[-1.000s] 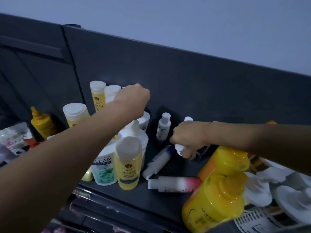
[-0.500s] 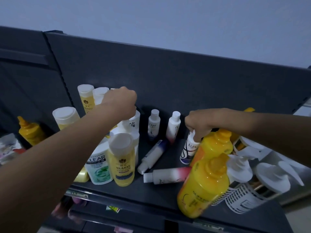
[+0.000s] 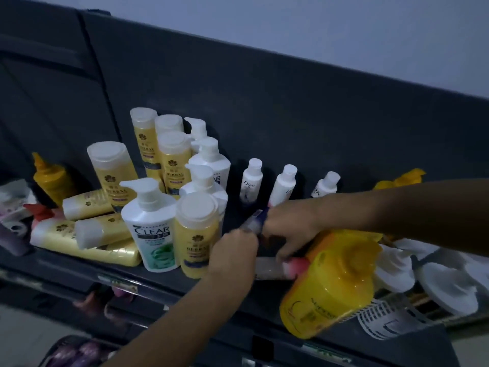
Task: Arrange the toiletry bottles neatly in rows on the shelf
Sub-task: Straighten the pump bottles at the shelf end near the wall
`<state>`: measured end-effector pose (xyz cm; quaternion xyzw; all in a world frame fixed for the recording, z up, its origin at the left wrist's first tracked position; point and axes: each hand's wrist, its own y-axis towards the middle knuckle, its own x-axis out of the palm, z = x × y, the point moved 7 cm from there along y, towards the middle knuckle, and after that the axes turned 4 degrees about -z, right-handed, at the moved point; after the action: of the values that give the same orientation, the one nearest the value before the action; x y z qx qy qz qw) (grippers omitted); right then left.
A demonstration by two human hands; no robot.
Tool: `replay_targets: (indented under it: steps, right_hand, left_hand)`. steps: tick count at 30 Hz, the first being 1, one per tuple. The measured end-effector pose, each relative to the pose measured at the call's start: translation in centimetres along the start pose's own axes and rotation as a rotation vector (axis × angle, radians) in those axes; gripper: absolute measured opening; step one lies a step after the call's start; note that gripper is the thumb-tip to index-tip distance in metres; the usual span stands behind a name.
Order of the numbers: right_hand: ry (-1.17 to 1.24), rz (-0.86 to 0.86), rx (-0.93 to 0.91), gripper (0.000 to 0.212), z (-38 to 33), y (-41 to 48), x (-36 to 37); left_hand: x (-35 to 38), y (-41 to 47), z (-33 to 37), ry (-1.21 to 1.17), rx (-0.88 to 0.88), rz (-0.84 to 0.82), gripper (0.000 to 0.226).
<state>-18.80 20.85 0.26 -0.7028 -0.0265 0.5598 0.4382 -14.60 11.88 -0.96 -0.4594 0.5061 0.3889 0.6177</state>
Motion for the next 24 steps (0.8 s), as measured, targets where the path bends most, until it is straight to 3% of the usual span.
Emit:
replay_targets:
  steps: [10, 16, 18, 24]
  right_hand:
    - [0.088, -0.031, -0.098, 0.044, -2.2, 4.4, 2.4]
    - [0.010, -0.100, -0.056, 0.045, -2.4, 5.1, 3.3]
    - [0.015, -0.114, -0.046, 0.037, -2.5, 5.3, 3.4]
    - [0.199, -0.084, -0.031, 0.048, -2.5, 4.5, 2.5]
  left_hand:
    - [4.5, 0.1, -1.7, -0.169, -0.214, -0.078, 0.022]
    - [4.2, 0.7, -1.5, -0.193, -0.205, -0.087, 0.021]
    - [4.2, 1.0, -1.3, -0.175, -0.195, -0.108, 0.022]
    - [2.0, 0.6, -0.8, -0.102, -0.158, -0.109, 0.023]
